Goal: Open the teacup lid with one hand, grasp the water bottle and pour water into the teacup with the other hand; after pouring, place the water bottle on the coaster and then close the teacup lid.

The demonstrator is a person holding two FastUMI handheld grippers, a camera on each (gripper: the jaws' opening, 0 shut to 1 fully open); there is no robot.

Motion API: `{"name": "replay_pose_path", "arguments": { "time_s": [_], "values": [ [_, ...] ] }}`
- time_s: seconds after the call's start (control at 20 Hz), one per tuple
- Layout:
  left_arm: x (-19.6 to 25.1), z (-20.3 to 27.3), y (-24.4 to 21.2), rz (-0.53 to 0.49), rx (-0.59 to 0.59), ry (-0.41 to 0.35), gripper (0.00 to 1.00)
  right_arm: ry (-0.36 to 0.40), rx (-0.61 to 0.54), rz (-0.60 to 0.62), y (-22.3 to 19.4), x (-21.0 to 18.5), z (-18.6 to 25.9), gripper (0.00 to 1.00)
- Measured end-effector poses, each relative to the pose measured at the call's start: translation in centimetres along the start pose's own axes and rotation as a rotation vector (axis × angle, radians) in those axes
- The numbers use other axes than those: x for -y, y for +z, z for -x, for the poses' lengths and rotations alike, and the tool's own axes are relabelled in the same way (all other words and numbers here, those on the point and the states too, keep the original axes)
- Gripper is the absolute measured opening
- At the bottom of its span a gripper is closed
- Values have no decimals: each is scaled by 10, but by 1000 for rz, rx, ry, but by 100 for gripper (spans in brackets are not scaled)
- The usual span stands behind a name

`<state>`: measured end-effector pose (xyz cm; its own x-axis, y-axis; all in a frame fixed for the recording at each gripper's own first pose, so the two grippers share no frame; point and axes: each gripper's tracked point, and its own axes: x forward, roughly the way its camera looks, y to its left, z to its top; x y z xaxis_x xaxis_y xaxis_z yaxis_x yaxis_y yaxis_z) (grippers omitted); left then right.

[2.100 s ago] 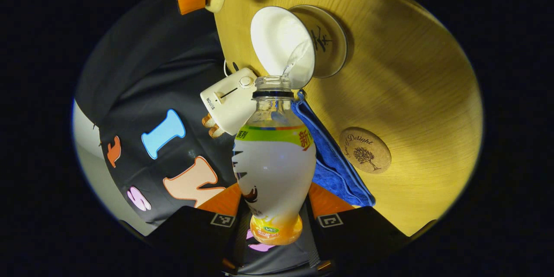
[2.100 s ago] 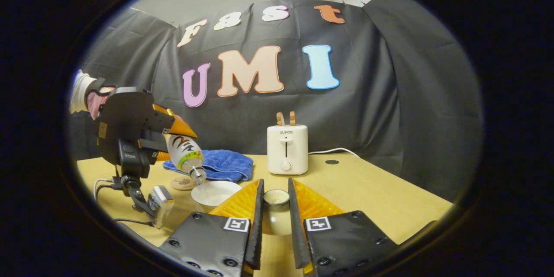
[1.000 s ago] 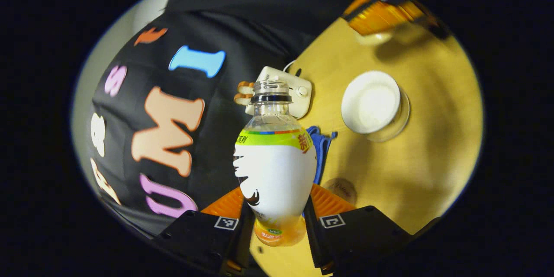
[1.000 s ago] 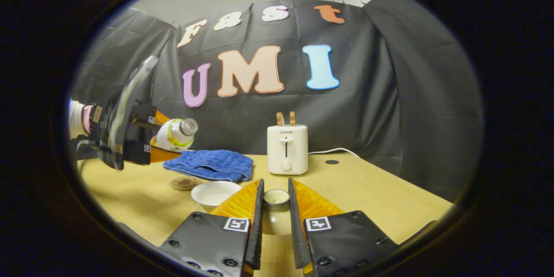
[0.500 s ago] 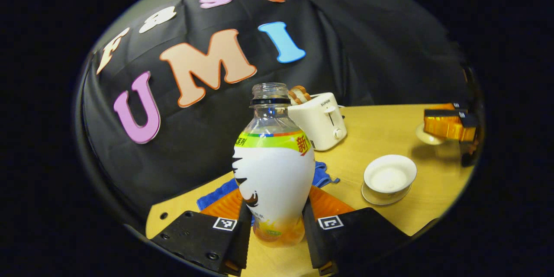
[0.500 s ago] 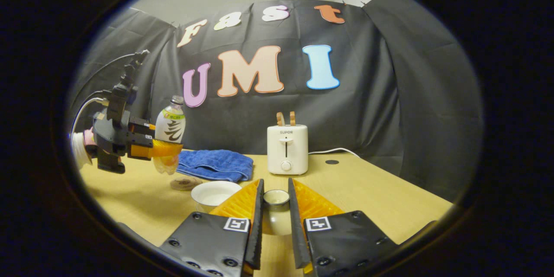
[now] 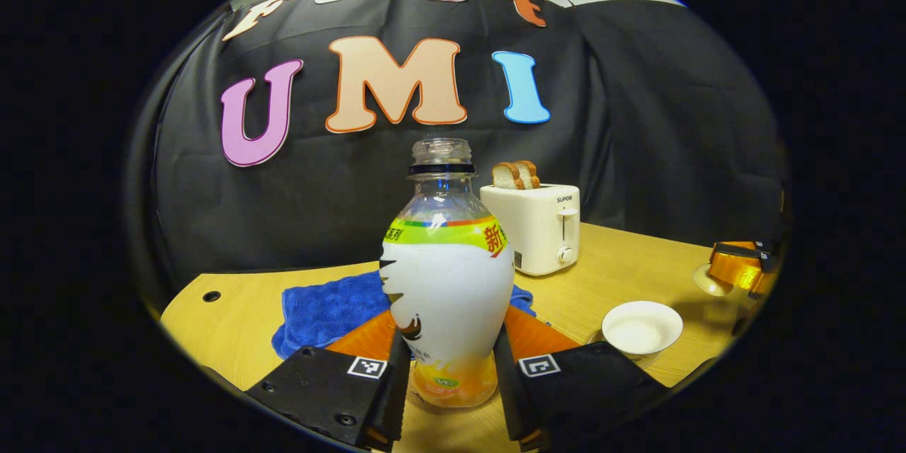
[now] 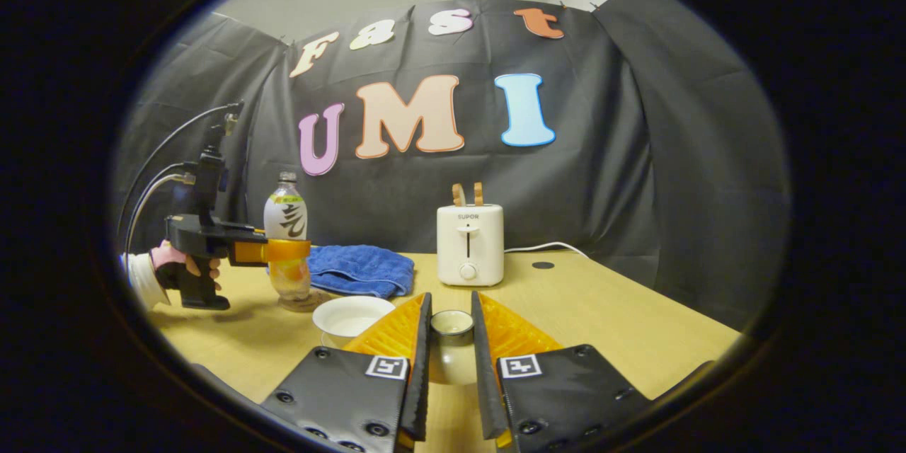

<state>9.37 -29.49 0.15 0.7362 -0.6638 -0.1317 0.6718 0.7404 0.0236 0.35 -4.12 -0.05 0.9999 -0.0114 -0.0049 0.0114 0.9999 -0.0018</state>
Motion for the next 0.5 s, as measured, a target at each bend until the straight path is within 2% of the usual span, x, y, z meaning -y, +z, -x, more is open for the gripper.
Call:
{"name": "replay_pose_path", "arguments": {
  "time_s": [0.5],
  "values": [
    [-11,-7,-8,43,20,15,57,0,0,0,0,0,0,32]
  ]
}}
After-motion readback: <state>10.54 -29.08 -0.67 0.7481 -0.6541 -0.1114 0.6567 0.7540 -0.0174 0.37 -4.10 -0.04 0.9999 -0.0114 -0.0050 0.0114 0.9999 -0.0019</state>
